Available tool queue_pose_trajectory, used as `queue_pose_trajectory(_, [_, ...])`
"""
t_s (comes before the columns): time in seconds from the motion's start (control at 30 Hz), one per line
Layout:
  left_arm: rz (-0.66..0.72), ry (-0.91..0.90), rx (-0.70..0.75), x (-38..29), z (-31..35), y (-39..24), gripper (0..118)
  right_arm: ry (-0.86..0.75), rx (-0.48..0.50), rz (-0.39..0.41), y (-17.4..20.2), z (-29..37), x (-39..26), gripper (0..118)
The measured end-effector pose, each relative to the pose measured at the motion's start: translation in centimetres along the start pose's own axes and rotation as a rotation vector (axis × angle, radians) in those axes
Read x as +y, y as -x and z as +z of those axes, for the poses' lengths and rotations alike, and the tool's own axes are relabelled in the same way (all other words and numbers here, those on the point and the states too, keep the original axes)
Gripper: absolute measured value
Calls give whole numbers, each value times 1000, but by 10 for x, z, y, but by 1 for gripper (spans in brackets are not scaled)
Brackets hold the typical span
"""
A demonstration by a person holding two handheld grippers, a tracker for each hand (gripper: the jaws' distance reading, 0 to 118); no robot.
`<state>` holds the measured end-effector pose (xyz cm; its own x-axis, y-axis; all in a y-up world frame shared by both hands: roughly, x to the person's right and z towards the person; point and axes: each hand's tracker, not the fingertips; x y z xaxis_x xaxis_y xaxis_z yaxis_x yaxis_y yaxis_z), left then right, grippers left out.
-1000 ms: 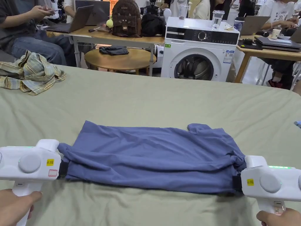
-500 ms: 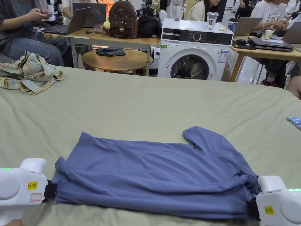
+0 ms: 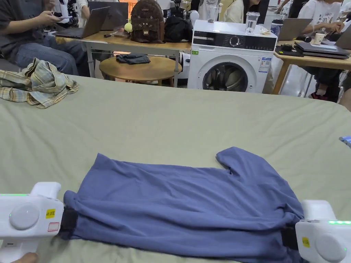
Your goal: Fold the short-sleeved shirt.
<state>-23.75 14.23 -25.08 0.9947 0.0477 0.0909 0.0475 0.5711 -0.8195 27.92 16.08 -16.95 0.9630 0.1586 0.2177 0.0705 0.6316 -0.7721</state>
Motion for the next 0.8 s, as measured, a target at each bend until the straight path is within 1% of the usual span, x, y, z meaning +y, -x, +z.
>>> queue_pose_trajectory(0.03, [1, -19, 1, 4, 5, -2, 40, -16, -2, -4, 2, 3, 5, 57])
queue_pose_trajectory(0.13, [-5, -125, -15, 18, 21, -10, 40, -132, 8, -19, 11, 19, 22, 57])
queue_pose_trajectory(0.2, [-5, -223, -35, 26, 28, -16, 40, -214, 14, -51, 21, 21, 33, 57])
queue_pose_trajectory(0.23, [1, -259, -39, 28, 29, -19, 40, -240, 28, -61, 24, 21, 36, 52])
queue_pose_trajectory(0.27, [8, -296, -34, 31, 30, -23, 38, -271, 46, -77, 29, 20, 40, 28])
queue_pose_trajectory(0.3, [1, -334, -35, 33, 30, -27, 30, -311, 59, -83, 35, 17, 44, 4])
queue_pose_trajectory(0.33, [-9, -358, -28, 35, 28, -31, 15, -321, 64, -88, 40, 14, 47, 0])
queue_pose_trajectory(0.37, [-33, -375, -19, 38, 26, -37, 0, -344, 58, -96, 45, 11, 49, 0])
queue_pose_trajectory(0.43, [-52, -377, 11, 44, 20, -44, 0, -368, 73, -88, 54, 4, 53, 0])
queue_pose_trajectory(0.5, [-46, -338, -31, 59, 2, -41, 0, -353, 126, -90, 61, -5, 60, 0])
queue_pose_trajectory(0.53, [-34, -338, -32, 65, -3, -41, 0, -361, 129, -95, 64, -8, 61, 0])
queue_pose_trajectory(0.57, [-26, -337, -32, 73, -8, -40, 0, -354, 117, -85, 69, -10, 63, 0])
queue_pose_trajectory(0.63, [-20, -328, -16, 93, -23, -39, 0, -338, 125, -76, 73, -17, 66, 0])
queue_pose_trajectory(0.73, [-16, -286, -25, 131, -50, -27, 0, -332, 141, -89, 73, -28, 68, 0])
queue_pose_trajectory(0.8, [-24, -236, -38, 158, -72, -16, 0, -302, 145, -80, 72, -34, 71, 0])
